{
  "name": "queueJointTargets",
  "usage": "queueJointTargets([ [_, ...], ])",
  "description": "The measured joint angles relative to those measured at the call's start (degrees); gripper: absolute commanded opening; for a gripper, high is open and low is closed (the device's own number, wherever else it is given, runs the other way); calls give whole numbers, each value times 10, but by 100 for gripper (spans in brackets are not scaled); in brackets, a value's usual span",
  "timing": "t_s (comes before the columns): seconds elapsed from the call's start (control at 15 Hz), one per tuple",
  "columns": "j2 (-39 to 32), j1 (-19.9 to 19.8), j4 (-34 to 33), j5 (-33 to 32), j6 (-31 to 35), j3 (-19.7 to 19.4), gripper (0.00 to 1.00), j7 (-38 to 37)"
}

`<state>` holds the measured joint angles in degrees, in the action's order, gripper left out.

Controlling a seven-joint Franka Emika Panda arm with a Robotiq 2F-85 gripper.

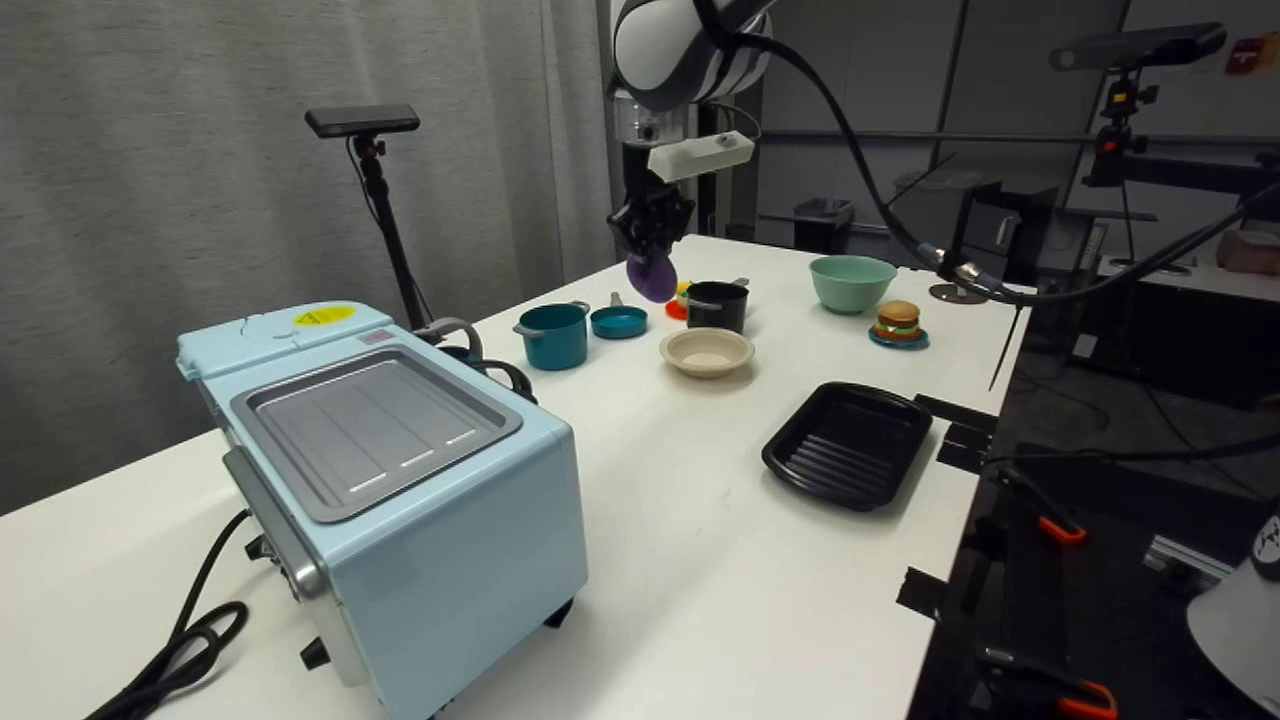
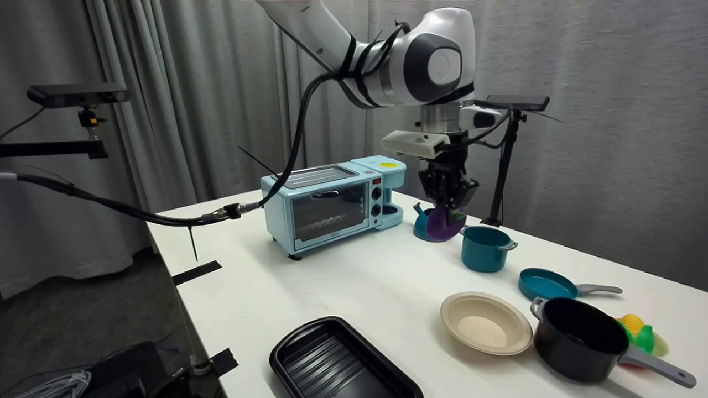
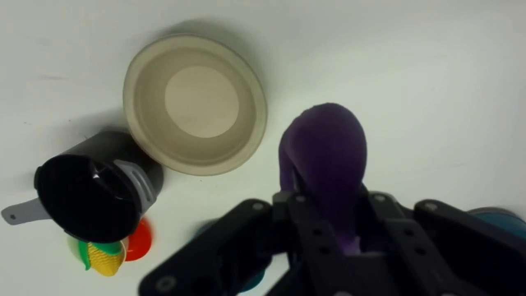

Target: Put the purple plushie in the white bowl

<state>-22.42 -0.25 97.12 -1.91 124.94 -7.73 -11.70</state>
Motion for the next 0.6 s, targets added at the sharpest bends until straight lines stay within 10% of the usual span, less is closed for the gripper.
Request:
queueJointTargets([
  [0.6, -30, -56, -7, 3, 9, -20, 6, -10],
])
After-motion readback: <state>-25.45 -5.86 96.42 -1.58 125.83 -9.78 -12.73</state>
